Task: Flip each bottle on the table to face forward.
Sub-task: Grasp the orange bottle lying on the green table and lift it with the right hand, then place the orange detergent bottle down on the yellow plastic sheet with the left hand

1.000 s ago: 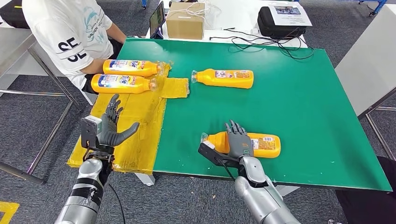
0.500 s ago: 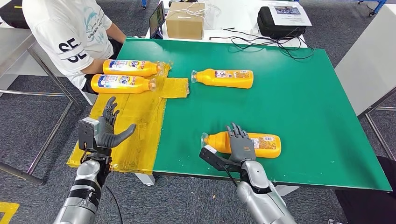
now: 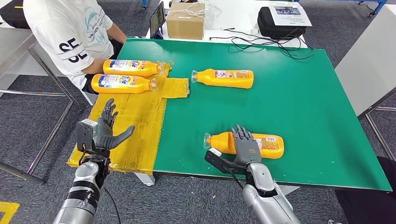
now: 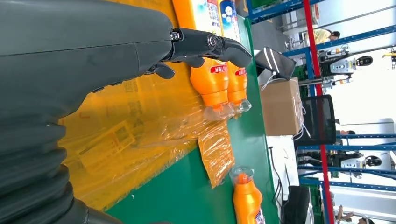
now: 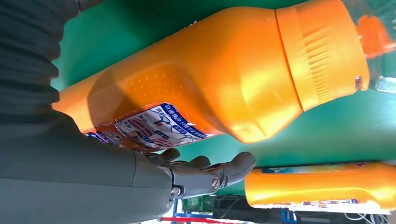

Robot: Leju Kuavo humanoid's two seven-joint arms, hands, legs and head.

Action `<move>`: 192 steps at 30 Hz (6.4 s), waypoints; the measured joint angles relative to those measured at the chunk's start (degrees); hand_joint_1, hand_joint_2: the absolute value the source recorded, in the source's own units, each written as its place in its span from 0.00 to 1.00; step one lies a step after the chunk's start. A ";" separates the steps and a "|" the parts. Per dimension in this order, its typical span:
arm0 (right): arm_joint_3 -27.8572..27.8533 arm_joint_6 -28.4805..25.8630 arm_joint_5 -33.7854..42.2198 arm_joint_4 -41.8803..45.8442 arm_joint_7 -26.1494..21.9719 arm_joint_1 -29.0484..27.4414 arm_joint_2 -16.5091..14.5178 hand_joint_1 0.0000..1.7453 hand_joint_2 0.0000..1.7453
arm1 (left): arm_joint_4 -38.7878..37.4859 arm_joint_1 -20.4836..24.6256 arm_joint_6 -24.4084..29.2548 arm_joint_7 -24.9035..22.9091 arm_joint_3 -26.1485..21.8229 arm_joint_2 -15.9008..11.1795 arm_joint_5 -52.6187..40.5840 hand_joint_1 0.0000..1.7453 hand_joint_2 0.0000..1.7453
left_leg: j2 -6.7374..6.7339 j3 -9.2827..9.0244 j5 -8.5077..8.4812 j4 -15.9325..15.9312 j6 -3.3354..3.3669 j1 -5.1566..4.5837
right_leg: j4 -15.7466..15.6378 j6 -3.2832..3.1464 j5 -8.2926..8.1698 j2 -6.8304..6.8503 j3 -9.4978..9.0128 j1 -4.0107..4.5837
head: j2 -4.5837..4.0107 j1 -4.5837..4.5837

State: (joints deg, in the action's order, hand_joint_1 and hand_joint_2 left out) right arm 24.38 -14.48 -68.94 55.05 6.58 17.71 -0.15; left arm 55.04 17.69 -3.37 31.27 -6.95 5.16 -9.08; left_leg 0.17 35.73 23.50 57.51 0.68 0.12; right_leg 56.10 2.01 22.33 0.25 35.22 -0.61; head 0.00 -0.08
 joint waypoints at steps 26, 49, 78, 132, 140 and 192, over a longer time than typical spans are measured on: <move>-5.42 -0.74 0.26 -0.40 0.67 1.43 3.09 0.00 1.00 | 0.00 -0.23 -0.85 0.01 -0.72 -0.39 0.16 0.00 1.00 | 0.00 0.01 0.00 0.00 0.00 -0.01 | 0.00 0.00 -0.01 0.00 -0.01 0.00 | 0.00 -0.01; -5.24 8.72 -0.22 -4.01 0.33 3.73 5.87 0.00 1.00 | -0.48 0.57 -2.44 0.09 -0.68 -1.37 0.69 0.00 1.00 | 0.00 -0.14 0.02 0.00 0.01 -0.01 | -0.05 0.01 0.02 0.00 -0.14 -0.01 | 0.00 -0.01; -0.23 12.84 12.62 -4.93 -6.32 8.18 10.36 1.00 1.00 | -1.53 0.30 0.12 -2.01 -3.64 -1.94 -1.82 0.00 1.00 | -0.09 -0.25 -0.10 -0.01 0.15 -0.01 | -0.04 0.15 -0.12 -0.06 -0.25 0.00 | 0.00 -0.02; 11.25 -9.25 39.14 -22.89 -25.95 19.34 -19.54 1.00 1.00 | -8.29 10.72 -13.05 -4.69 13.67 2.97 14.12 0.00 1.00 | -0.12 0.08 -0.18 0.01 0.08 -0.02 | 0.03 0.16 -0.16 -0.16 0.13 -0.02 | 0.00 -0.02; 10.24 -11.19 37.98 -23.33 -25.70 19.43 -18.69 1.00 1.00 | -5.03 9.33 -16.09 -3.77 15.53 1.54 13.95 0.00 1.00 | -0.10 0.09 -0.18 0.01 0.08 -0.03 | 0.03 0.16 -0.17 -0.15 0.12 -0.02 | 0.00 -0.03; 21.28 -7.06 42.29 -22.43 -19.92 21.28 -19.91 0.93 1.00 | -6.34 10.64 -18.23 -6.84 19.43 1.03 15.51 0.25 1.00 | -0.10 0.19 -0.18 0.01 0.08 -0.02 | 0.03 0.16 -0.17 -0.15 0.23 -0.02 | 0.00 -0.01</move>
State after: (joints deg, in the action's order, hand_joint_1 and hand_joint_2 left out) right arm 45.67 -21.55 -26.65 32.62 -13.33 38.99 -20.06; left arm 48.70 28.32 -21.60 24.44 12.47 6.19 6.43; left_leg 0.07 35.92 23.32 57.53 0.76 0.10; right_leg 56.14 2.17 22.16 0.10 35.45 -0.63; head 0.00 -0.09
